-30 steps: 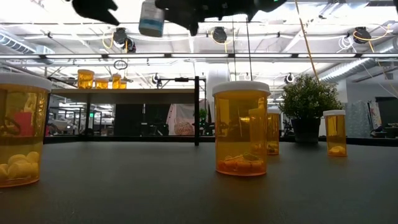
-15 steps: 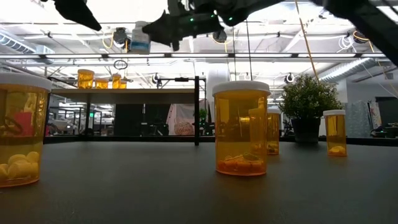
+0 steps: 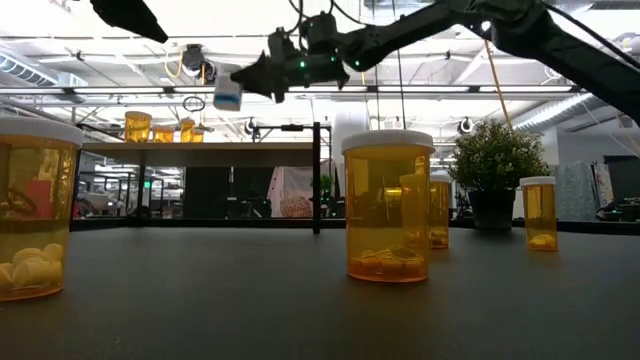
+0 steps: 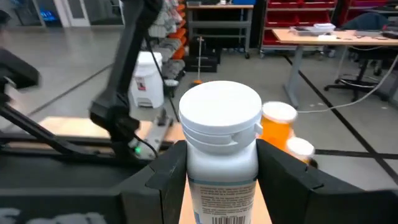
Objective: Pick and place medicine bottles onto shelf by color
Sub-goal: Put the white pill bottle on the shelf
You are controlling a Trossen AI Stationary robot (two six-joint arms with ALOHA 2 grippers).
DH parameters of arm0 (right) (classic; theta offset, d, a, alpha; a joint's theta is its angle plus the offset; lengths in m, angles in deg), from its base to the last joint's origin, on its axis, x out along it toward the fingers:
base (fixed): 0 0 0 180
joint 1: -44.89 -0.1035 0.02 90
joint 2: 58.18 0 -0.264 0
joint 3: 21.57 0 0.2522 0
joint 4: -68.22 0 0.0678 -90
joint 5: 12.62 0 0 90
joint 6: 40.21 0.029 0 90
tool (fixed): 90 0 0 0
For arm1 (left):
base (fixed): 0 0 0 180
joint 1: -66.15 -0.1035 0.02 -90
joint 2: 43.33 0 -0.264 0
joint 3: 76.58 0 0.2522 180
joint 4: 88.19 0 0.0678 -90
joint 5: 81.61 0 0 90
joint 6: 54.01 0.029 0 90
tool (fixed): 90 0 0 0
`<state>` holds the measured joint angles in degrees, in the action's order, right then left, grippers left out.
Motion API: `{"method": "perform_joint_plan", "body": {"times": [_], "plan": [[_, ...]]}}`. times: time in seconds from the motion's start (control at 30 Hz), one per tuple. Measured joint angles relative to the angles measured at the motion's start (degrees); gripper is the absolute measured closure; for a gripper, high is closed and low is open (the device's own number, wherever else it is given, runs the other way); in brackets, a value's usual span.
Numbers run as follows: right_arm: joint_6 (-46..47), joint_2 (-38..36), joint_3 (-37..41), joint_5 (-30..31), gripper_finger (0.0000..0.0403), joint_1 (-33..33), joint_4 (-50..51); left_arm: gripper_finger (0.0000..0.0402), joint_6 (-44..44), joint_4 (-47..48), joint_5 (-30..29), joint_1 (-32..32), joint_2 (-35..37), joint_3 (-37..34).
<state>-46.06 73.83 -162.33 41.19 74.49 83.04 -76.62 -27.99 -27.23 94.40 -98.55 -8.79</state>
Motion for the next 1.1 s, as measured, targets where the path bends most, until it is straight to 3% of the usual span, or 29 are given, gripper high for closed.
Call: {"method": "perform_joint_plan", "body": {"times": [0.5, 0.67, 0.8, 1.1], "plan": [[-4.04, 3.82, 0.20, 0.09, 0.0238, 1.88, 1.05, 0.0158, -1.12, 0.03, -0.02, -0.04, 0.00, -0.02], [-3.73, 3.86, 0.20, 0.84, 0.0238, 1.89, 1.03, 0.0158, -0.99, 0.03, -0.02, -0.04, 0.00, -0.02], [-3.46, 3.79, 1.23, 4.82, 0.0238, 1.24, -0.43, 0.0158, -0.90, 0.01, -0.02, -0.04, 0.00, -0.02], [-0.59, 3.81, 4.81, 4.85, 0.0238, 1.09, -4.58, 0.0158, -1.12, -0.02, -0.02, -0.04, 0.00, -0.02]]}}
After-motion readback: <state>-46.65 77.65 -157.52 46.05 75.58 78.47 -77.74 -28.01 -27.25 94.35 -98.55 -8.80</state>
